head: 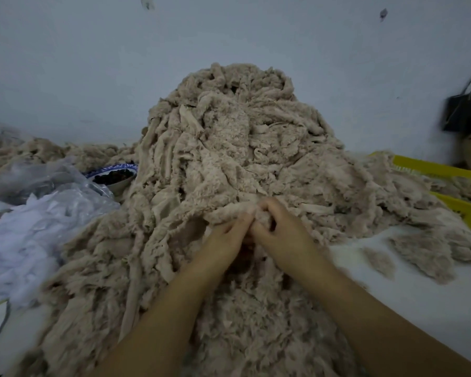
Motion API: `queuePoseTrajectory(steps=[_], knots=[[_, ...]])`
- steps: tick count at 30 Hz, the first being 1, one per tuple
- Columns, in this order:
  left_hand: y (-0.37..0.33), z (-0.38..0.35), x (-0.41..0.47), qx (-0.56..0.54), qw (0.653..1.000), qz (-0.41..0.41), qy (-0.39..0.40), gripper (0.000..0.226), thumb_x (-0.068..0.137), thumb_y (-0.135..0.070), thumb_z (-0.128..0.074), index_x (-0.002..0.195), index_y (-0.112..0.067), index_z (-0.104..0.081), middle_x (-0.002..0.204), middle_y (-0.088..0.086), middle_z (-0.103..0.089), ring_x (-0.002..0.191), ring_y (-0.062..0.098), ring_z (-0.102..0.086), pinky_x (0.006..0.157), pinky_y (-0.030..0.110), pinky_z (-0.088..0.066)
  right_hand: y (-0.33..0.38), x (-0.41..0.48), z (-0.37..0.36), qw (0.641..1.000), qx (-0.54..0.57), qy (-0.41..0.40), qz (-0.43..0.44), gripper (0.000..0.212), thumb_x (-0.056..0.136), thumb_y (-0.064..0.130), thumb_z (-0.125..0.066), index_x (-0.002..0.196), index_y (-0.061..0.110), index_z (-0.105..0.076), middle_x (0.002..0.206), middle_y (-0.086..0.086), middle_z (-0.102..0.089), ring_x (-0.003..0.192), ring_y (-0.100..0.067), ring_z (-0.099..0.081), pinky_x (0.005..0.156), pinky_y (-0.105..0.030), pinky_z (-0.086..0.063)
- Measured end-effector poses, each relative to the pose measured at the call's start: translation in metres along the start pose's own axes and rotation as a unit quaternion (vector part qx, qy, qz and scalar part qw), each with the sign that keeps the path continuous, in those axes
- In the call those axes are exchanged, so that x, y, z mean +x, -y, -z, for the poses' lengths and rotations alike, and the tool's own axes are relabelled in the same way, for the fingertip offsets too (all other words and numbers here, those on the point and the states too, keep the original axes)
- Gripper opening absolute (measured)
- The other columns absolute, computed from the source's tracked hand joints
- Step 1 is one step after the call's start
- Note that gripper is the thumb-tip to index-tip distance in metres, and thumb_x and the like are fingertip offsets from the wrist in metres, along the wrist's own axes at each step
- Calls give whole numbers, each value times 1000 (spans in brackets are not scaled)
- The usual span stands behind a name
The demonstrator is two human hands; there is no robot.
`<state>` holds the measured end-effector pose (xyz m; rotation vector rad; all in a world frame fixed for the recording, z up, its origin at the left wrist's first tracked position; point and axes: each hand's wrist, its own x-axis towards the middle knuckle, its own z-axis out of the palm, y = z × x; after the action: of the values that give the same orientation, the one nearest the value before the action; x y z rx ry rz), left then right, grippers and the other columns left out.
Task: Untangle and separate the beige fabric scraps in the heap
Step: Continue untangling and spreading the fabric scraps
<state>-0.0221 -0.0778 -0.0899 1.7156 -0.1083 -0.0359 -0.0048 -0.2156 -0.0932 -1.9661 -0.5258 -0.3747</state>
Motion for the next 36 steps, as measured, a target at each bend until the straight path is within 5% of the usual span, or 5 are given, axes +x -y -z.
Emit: queuePoseTrajectory(steps=[4, 11, 20, 26, 36], knots=[[-5, 16, 9, -319, 945, 67, -23, 37, 99, -35, -54, 106, -5, -73, 101, 14, -74, 91, 22, -73, 80, 34, -60, 7, -4, -11, 979, -156, 103, 83, 22, 89, 20, -58, 110, 25, -54, 97, 17, -42, 80, -6, -47, 67, -31, -43], [-15, 42, 15, -632, 770, -38, -76, 38, 108, -33, -34, 113, -8, -62, 97, 8, -73, 85, 19, -74, 87, 36, -56, 4, -6, -3, 968, -213, 94, 93, 19, 91, 14, -53, 110, 18, -54, 106, 7, -40, 86, -9, -41, 66, -33, -43], [-8, 10, 1, -50, 997, 50, -25, 51, 88, -72, -51, 92, -30, -80, 93, -7, -78, 90, 4, -72, 85, 33, -52, 6, -1, 0, 942, -288, -69, 159, 17, 79, -3, -64, 92, 6, -61, 93, -6, -57, 85, -25, -46, 71, -35, -39], [-6, 11, 9, -178, 974, 110, -89, 35, 102, -31, -53, 84, -8, -71, 67, 8, -65, 51, 12, -61, 46, 23, -48, 12, -3, -1, 943, -277, -65, 172, 15, 80, 1, -63, 93, 8, -64, 88, 4, -60, 85, -14, -35, 62, -27, -27], [-3, 37, 22, -520, 820, 130, -200, 27, 106, -28, -46, 98, -7, -61, 62, 6, -69, 46, 12, -66, 38, 21, -51, 9, -6, -3, 971, -205, 56, 113, 32, 99, 51, -42, 79, 29, -52, 73, 7, -50, 67, -11, -47, 57, -33, -39]])
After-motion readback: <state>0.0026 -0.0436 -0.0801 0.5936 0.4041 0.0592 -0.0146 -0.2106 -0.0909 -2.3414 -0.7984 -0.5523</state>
